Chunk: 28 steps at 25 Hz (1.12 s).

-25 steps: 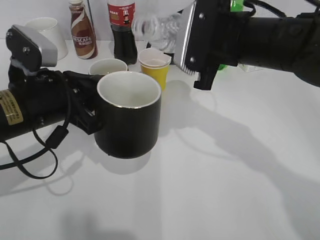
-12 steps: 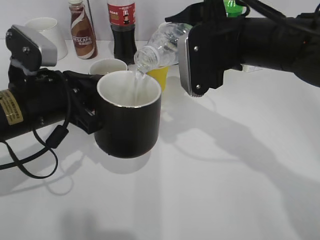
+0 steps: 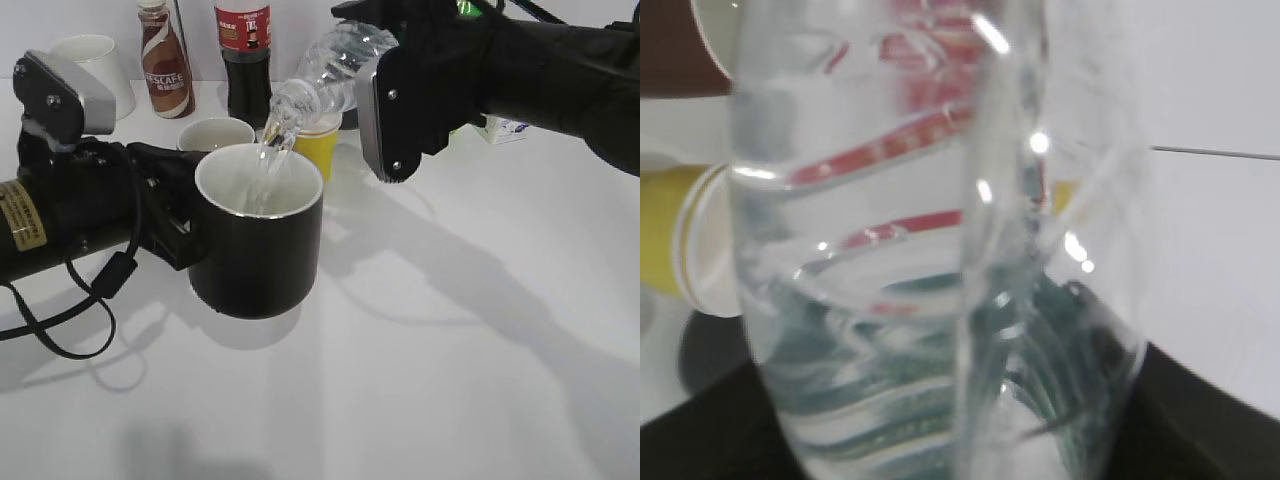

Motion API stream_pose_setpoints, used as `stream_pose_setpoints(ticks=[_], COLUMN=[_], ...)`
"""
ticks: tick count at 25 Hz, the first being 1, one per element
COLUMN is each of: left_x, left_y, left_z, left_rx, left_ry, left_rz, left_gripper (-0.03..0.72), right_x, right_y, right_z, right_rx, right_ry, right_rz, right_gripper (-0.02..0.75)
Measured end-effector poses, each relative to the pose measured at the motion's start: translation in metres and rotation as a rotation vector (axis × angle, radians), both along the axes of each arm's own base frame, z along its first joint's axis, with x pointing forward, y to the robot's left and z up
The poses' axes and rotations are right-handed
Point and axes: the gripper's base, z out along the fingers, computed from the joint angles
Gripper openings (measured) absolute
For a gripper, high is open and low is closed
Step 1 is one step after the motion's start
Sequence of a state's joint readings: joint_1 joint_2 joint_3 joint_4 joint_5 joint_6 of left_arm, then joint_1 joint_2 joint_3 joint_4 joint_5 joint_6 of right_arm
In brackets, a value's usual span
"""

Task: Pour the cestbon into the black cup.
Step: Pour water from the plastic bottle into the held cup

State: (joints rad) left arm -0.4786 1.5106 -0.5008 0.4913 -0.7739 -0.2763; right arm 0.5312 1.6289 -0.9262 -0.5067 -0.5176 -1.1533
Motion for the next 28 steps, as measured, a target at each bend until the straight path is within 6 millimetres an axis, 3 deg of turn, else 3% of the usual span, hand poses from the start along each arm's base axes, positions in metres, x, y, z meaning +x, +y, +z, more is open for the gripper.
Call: stream_pose_setpoints(ticks=[10, 15, 21, 28], left_x=[0.000, 0.000, 0.001, 0.005], left_y=[0.000, 0.000, 0.001, 0.003], left_z=[-0.001, 0.000, 0.002, 0.011], left_rx=[0.007, 0.001, -0.027, -0.111], left_ry=[0.002, 0.005, 0.000, -0.062], left_rz=[-0.002, 0.007, 0.022, 0.063], left_gripper=[0.047, 0.047, 0.047, 0.047], right_x=[0.000, 0.000, -0.007, -0.008], right_y=[0.001, 0.001, 0.006, 0.007], right_z=[0.004, 0.004, -0.001, 0.000], right_rx=[0.024, 0.103, 0.253, 0.717], right_ry=[-0.038, 0.039, 0.283, 0.793], right_rz=[0.004, -0.008, 0.038, -0.057], right_gripper=[0.452, 0.452, 0.452, 0.452])
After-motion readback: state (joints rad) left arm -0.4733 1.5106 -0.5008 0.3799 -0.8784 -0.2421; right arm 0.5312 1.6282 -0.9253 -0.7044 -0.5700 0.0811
